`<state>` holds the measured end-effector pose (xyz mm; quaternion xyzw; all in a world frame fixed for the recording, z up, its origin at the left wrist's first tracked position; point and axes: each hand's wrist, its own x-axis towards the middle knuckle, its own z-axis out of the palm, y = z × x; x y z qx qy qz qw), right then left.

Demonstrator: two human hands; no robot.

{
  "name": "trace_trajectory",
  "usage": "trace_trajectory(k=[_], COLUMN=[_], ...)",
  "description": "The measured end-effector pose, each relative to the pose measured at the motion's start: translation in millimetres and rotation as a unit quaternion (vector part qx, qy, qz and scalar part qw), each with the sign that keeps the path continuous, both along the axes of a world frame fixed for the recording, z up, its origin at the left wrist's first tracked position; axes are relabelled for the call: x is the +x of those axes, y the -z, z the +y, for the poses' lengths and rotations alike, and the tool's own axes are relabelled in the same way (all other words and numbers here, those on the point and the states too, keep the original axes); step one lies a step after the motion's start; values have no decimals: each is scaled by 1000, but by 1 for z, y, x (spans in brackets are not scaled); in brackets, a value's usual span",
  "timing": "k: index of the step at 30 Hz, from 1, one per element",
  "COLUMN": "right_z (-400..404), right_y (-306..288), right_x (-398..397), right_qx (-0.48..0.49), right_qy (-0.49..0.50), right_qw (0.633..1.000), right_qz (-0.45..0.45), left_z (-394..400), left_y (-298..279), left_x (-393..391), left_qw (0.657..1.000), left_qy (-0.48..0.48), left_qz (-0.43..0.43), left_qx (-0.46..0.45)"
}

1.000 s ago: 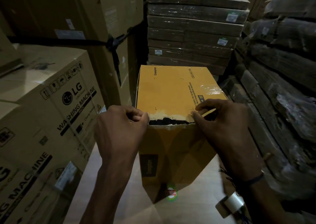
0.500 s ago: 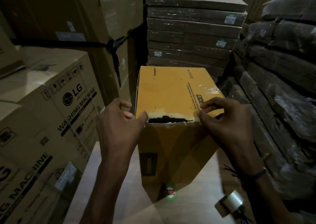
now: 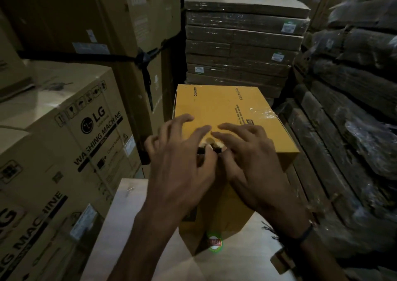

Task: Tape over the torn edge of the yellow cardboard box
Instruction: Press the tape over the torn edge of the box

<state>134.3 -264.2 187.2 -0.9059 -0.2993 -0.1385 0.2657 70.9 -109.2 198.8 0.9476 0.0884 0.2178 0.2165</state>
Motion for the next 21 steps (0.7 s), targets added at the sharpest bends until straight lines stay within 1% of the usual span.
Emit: trace_trajectory(k=[4,9,15,18,21], right_z=[4,-2,-10,-14,-26], right_y=[10,16,23,25,28], right_x=[-5,-3,1,3,7], right_qx=[-20,-21,-1,41,109], right_qy=[-2,26,41,33,44], right_qw=[1000,999,999,998,992], right_qz=[6,15,23,31,39], left_z=[-3,5,14,17,19], left_y=[7,14,18,19,22], left_x=[-1,-5,-14,-16,-17], left_qw=[999,998,997,996,995], left_qy=[26,-9,-42,-50,-48], left_qz=[33,64,62,62,45], left_qx=[1,17,-9,-28,-80])
